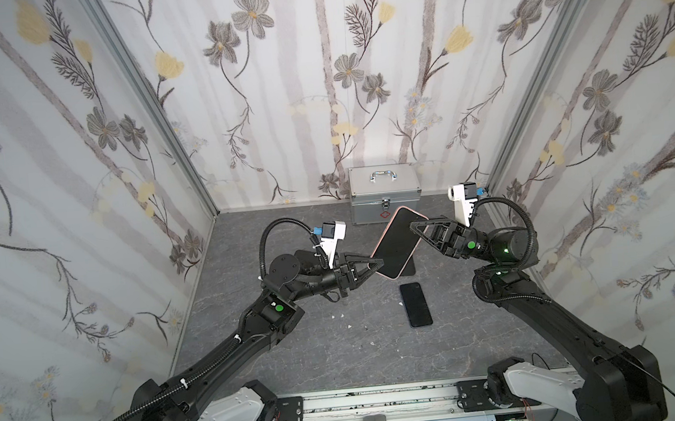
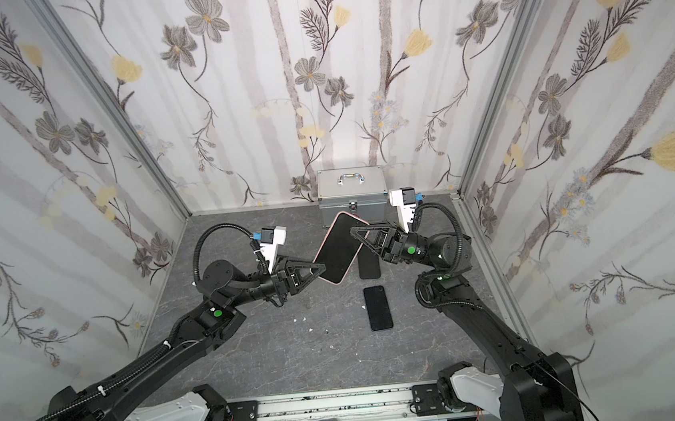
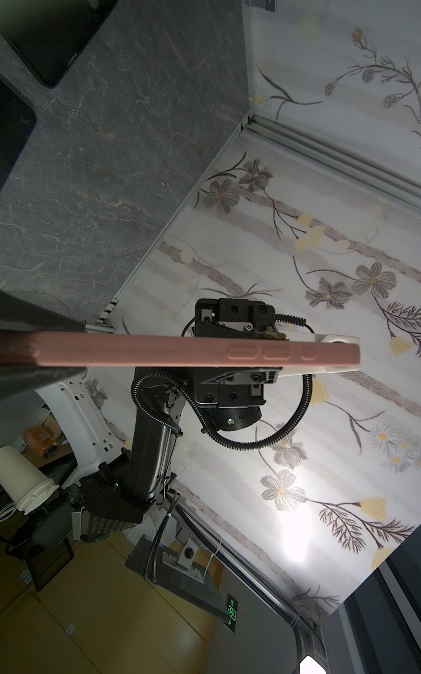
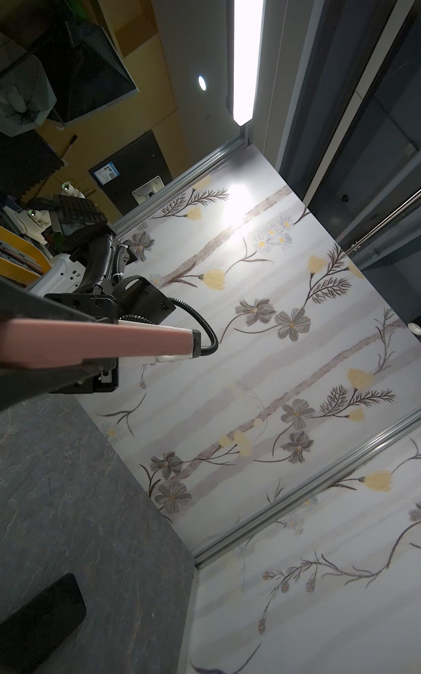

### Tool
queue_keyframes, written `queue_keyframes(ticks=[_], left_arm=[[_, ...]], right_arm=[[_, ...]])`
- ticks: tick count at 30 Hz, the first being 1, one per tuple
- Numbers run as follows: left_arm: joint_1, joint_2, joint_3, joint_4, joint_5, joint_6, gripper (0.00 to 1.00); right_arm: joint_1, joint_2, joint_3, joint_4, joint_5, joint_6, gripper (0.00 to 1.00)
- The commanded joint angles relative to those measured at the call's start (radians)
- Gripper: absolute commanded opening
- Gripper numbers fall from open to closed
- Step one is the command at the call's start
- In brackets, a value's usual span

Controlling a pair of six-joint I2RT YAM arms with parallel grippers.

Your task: Take the phone out of the phone case

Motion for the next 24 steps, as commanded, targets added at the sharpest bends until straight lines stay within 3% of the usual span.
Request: queue_keyframes(ticks=[1, 4, 8, 12, 13, 18, 24], left_arm=[[0.001, 0.008, -0.001, 0.011, -0.044, -0.030, 0.06], [0.002, 0.023, 0.005, 0.011, -0.054, -0.027, 0.00], [0.002, 0.039, 0.016, 0.010, -0.042, -0.023, 0.00], [0.005, 0.036, 0.018, -0.002, -0.053, 0.004, 0.00], [0.006, 0.036, 0.022, -0.015, -0.060, 0.018, 0.00], [0.006, 0.019, 0.048, -0.129, -0.113, 0.122, 0.00], [-0.019, -0.022, 0.099, -0.362, -0.235, 0.372, 0.00]], right_arm=[[0.003, -0.021, 0.017, -0.075, 0.039, -0.096, 0.00], [0.002, -0.049, 0.031, -0.184, 0.058, -0.175, 0.10], [0.003, -0.103, 0.056, -0.405, 0.135, -0.331, 0.44], [0.003, -0.158, 0.093, -0.654, 0.270, -0.525, 0.68], [0.003, -0.168, 0.104, -0.701, 0.302, -0.564, 0.82], [0.003, -0.216, 0.110, -0.781, 0.421, -0.672, 0.99], [0.003, -0.283, 0.061, -0.723, 0.527, -0.747, 1.00]])
